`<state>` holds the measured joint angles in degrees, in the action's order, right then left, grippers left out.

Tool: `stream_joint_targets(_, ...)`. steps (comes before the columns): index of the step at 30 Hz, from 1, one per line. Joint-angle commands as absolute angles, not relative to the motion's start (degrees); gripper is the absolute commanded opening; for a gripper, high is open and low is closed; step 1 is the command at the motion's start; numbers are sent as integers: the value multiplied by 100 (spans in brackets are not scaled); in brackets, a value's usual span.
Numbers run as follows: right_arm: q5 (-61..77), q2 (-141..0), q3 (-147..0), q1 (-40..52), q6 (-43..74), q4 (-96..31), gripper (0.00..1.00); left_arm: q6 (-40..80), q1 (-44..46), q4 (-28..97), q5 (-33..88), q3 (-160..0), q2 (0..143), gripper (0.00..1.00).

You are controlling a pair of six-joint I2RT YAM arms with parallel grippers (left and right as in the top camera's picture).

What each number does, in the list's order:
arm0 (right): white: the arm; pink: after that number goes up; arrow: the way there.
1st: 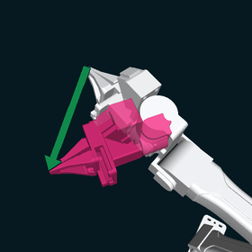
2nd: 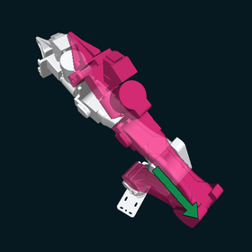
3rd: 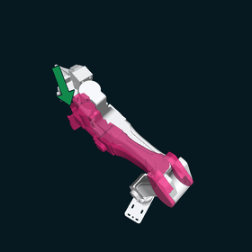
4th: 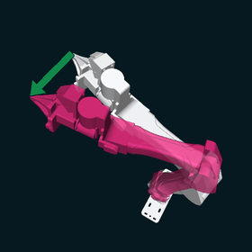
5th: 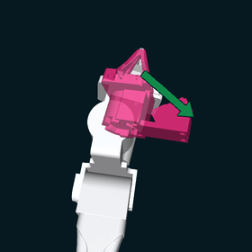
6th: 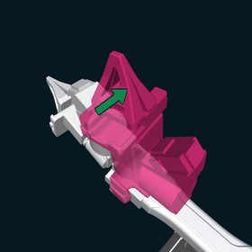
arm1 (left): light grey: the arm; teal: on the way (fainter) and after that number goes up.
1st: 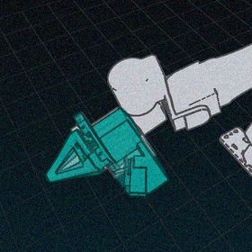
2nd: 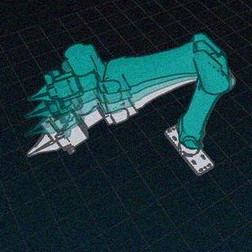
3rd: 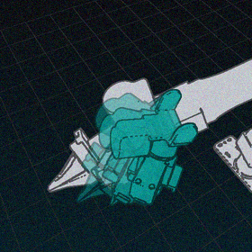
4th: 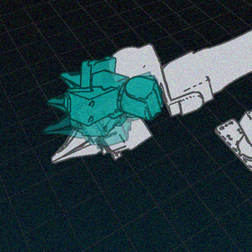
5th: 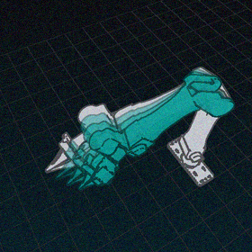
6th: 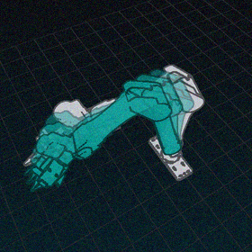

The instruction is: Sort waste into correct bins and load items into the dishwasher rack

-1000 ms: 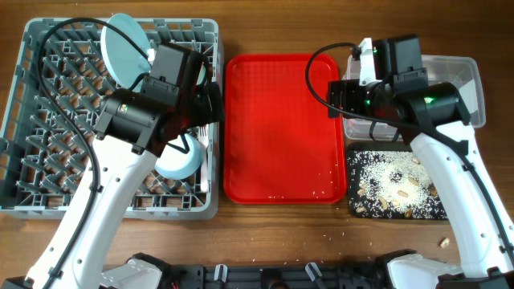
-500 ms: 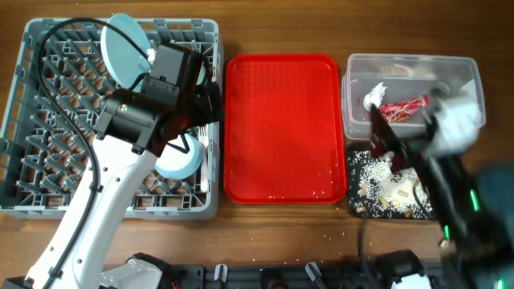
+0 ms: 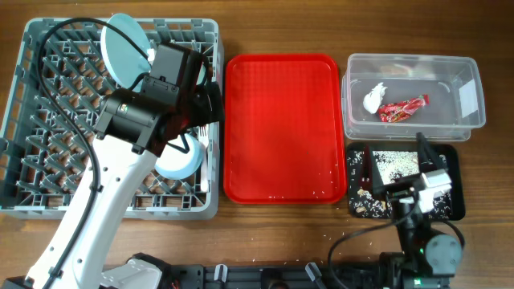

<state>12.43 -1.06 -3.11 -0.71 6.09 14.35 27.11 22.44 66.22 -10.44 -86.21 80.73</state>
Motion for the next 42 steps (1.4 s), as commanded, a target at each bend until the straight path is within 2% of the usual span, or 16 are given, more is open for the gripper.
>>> stream_joint_targets(1,1039,-16,-25,-40,989,1330,100,2744,2224,6606,-1013,-8628,8075,100)
stream_joint_targets(5,945,-19,-30,-8,902,80,100,2744,2224,6606,-1011,-8628,8075,100)
stream_joint_targets(26,943,-21,-30,-8,906,73,100,2744,2224,6608,-1013,-8626,8117,100)
stream_joint_targets(29,943,-21,-30,-8,906,73,100,2727,2224,6628,-1028,-8626,7463,100)
stream_joint_targets(33,943,-21,-30,-8,904,73,100,2744,2119,6753,-1039,-8383,5902,100)
stream_joint_targets(35,945,-21,-30,-8,904,73,100,2749,1356,6746,-305,-7498,4547,100)
stream_joint_targets(38,943,-21,-30,-8,906,73,100,2746,624,6560,-108,-6182,3009,100)
stream_joint_targets(41,945,-21,-30,-8,904,73,100,2749,528,5594,-89,-4716,1535,100)
stream_joint_targets(42,943,-21,-30,-8,904,73,100,2749,528,4897,-34,-4281,1205,100)
